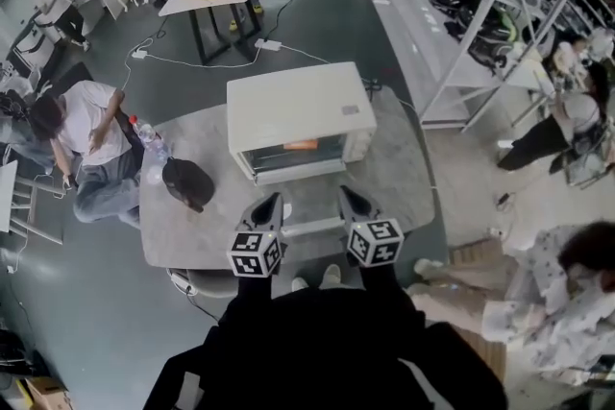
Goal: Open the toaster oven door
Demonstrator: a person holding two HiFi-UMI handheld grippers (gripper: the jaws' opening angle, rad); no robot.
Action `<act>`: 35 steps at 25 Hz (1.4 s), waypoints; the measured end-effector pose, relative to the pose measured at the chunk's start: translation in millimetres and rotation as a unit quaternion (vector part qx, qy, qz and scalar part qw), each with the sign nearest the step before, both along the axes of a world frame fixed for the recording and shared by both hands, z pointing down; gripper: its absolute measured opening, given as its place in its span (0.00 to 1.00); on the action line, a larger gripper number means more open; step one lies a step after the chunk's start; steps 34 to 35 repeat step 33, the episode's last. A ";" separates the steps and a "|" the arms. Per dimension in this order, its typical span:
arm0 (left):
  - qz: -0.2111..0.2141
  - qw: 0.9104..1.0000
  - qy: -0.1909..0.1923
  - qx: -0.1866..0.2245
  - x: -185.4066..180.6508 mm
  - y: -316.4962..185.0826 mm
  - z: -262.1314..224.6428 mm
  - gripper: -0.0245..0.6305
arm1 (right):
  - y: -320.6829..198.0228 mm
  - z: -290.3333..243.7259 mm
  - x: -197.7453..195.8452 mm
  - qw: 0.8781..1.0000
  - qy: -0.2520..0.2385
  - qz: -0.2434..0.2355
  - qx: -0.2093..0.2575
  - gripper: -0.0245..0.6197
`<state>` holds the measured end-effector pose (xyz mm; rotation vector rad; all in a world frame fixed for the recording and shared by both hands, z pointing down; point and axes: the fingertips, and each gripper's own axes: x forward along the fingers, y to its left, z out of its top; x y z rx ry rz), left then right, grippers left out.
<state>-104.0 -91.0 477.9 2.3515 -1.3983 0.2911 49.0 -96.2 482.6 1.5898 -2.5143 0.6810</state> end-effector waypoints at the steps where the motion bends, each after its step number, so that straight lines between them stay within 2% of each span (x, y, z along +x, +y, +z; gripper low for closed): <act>1: 0.002 1.000 -0.006 0.012 1.4 -0.1 -6.2 0.04 | -0.4 -6.3 0.7 1.000 0.000 0.001 0.010 0.04; 7: 0.009 0.998 -0.002 0.062 6.9 -4.0 -38.9 0.04 | -6.6 -42.5 2.6 0.998 0.000 0.006 0.061 0.04; 13: 0.009 0.996 0.005 0.093 13.6 -2.1 -58.9 0.04 | -5.7 -59.5 7.1 0.996 -0.011 0.008 0.083 0.04; 19: 0.014 0.994 0.009 0.111 19.9 -2.7 -75.4 0.04 | -5.4 -76.3 11.9 0.995 -0.020 0.013 0.102 0.04; 35: 0.014 0.988 0.012 0.151 32.7 -24.5 -95.1 0.04 | -28.7 -96.6 23.0 0.990 -0.004 0.014 0.144 0.04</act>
